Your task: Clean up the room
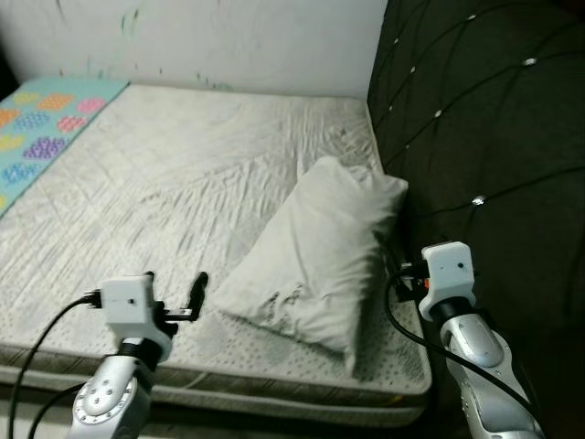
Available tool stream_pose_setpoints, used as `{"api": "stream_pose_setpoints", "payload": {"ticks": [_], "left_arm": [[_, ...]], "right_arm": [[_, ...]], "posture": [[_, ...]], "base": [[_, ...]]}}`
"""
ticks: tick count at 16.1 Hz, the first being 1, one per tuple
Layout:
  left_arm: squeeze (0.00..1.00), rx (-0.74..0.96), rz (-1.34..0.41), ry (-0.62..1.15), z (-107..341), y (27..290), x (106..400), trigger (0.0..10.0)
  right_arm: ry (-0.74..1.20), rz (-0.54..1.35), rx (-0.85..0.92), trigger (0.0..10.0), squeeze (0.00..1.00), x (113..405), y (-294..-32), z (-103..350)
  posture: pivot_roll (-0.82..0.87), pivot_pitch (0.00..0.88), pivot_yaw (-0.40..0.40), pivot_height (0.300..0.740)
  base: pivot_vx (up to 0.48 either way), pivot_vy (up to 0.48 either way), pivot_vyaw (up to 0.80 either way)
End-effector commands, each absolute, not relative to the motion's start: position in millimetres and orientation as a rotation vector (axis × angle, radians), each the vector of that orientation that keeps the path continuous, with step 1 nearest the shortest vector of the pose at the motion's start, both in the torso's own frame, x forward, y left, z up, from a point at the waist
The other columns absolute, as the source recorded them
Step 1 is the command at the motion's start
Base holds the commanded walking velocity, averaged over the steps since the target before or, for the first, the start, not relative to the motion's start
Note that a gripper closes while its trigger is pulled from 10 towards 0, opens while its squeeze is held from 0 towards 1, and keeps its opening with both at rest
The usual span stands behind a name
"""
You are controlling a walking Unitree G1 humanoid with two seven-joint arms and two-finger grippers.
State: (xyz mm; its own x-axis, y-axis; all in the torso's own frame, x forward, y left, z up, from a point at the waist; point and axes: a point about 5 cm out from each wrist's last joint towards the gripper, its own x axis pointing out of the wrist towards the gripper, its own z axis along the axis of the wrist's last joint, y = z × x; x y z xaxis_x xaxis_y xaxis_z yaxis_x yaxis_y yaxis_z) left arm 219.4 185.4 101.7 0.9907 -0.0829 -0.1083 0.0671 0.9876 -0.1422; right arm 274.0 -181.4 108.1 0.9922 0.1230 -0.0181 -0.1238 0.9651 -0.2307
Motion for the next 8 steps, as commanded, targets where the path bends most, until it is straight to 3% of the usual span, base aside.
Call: {"api": "stream_pose_setpoints", "payload": {"ticks": [1,8], "left_arm": [[0.00,-0.149,-0.087,0.118,101.3,181.3,220.0,10.0],[0.00,-0.157,-0.106,0.119,98.3,176.5,228.3,10.0]], "right_arm": [[0.011,0.117,-0.231,10.0,0.00,274.3,-185.7,107.4],[-0.028,0.093,-0.229,10.0,0.00,281.7,-190.2,117.2]], "posture": [[-0.15,0.027,0.001,0.740],[-0.23,0.007,0.027,0.740]], "base": [[0.000,0.000,0.00],[0.000,0.000,0.00]]}}
